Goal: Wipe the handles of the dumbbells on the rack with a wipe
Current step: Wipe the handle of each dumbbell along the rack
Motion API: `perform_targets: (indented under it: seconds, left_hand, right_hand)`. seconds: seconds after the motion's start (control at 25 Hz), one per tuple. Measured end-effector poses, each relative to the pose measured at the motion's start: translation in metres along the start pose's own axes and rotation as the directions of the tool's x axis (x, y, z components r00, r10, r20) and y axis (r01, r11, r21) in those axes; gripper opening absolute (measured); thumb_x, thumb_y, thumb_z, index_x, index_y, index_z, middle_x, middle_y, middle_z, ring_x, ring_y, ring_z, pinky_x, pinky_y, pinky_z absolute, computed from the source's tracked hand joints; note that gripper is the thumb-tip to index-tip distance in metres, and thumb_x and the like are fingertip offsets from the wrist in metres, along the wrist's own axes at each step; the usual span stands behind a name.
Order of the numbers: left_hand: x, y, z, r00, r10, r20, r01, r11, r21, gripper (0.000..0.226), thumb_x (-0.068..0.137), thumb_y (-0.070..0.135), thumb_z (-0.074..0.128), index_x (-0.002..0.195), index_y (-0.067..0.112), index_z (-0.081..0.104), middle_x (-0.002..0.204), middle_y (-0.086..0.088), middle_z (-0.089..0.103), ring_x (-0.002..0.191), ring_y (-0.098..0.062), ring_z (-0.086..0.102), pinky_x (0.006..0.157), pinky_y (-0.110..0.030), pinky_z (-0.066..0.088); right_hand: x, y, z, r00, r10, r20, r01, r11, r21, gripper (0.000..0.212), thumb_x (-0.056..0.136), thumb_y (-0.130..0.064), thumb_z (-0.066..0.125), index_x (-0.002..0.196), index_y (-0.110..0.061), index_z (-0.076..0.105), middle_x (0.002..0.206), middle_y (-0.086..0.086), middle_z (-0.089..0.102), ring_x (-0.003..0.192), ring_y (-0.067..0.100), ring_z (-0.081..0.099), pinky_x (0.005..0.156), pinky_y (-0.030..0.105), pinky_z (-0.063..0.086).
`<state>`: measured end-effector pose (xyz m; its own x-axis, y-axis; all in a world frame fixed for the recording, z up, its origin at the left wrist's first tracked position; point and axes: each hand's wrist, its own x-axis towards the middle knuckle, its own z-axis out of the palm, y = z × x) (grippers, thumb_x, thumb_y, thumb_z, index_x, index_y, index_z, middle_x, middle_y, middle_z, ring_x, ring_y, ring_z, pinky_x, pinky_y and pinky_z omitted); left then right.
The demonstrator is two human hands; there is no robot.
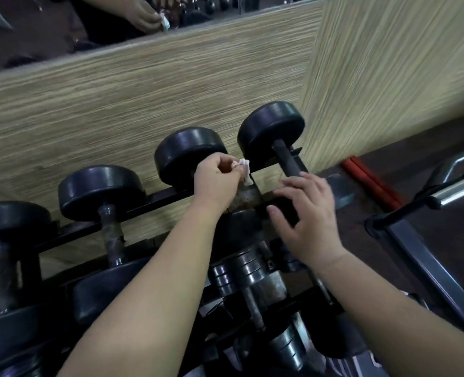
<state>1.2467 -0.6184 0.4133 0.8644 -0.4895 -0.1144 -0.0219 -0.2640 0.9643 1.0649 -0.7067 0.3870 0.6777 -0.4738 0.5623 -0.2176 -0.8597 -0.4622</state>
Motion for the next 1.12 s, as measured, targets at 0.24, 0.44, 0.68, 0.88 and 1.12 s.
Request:
perform_targets:
  seconds: [0.24,0.44,0.68,0.88,1.12]
  left_hand:
    - [0.031,0.019,0.083,0.952,-0.303,0.038,0.305,0.939,-0.159,0.011,0.093,0.006,0.073,0.092,0.013,0.065,0.100,-0.010,0.071,0.098,-0.027,0.074,0.077,-0.043,0.067]
    - [0.051,0.000,0.122,0.850,-0.509,0.134,0.521,0.779,-0.349,0.027,0.093,-0.016,0.051,0.096,0.005,0.067,0.084,-0.006,0.067,0.076,-0.017,0.066,0.058,-0.025,0.061]
    - [0.061,-0.026,0.132,0.819,-0.571,0.058,0.498,0.657,-0.566,0.021,0.089,-0.018,0.063,0.097,0.002,0.065,0.076,-0.005,0.073,0.088,-0.022,0.071,0.059,-0.025,0.062]
    - [0.044,-0.031,0.143,0.846,-0.509,-0.157,0.424,0.822,-0.380,0.015,0.089,-0.005,0.075,0.100,0.005,0.075,0.098,-0.014,0.075,0.092,-0.024,0.075,0.075,-0.031,0.066]
    - [0.029,-0.030,0.142,0.952,-0.285,-0.109,0.243,0.924,-0.294,0.030,0.088,-0.001,0.078,0.117,0.005,0.076,0.097,-0.003,0.079,0.094,-0.019,0.076,0.092,-0.034,0.063]
  right_hand:
    - [0.029,0.095,-0.022,0.963,0.189,0.195,-0.176,0.981,-0.078,0.050,0.088,-0.058,0.056,0.110,-0.016,0.072,0.111,0.000,0.069,0.118,0.027,0.055,0.108,0.043,0.042]
    - [0.026,0.102,-0.013,0.990,0.088,0.112,-0.076,0.992,-0.104,0.034,0.089,-0.047,0.061,0.100,-0.017,0.073,0.098,-0.002,0.072,0.096,0.025,0.065,0.092,0.043,0.049]
    - [0.023,0.110,-0.007,0.996,0.073,0.048,-0.071,0.996,-0.059,0.027,0.088,-0.039,0.064,0.097,-0.016,0.075,0.098,-0.003,0.073,0.099,0.022,0.067,0.099,0.051,0.049]
    - [0.021,0.109,-0.005,0.998,0.060,0.009,-0.059,0.998,-0.034,0.027,0.087,-0.037,0.062,0.098,-0.016,0.076,0.100,-0.003,0.074,0.103,0.020,0.068,0.107,0.048,0.047]
    - [0.021,0.111,-0.004,0.999,0.050,0.002,-0.050,0.998,-0.027,0.030,0.086,-0.036,0.060,0.098,-0.015,0.077,0.102,-0.001,0.074,0.103,0.022,0.069,0.105,0.052,0.048]
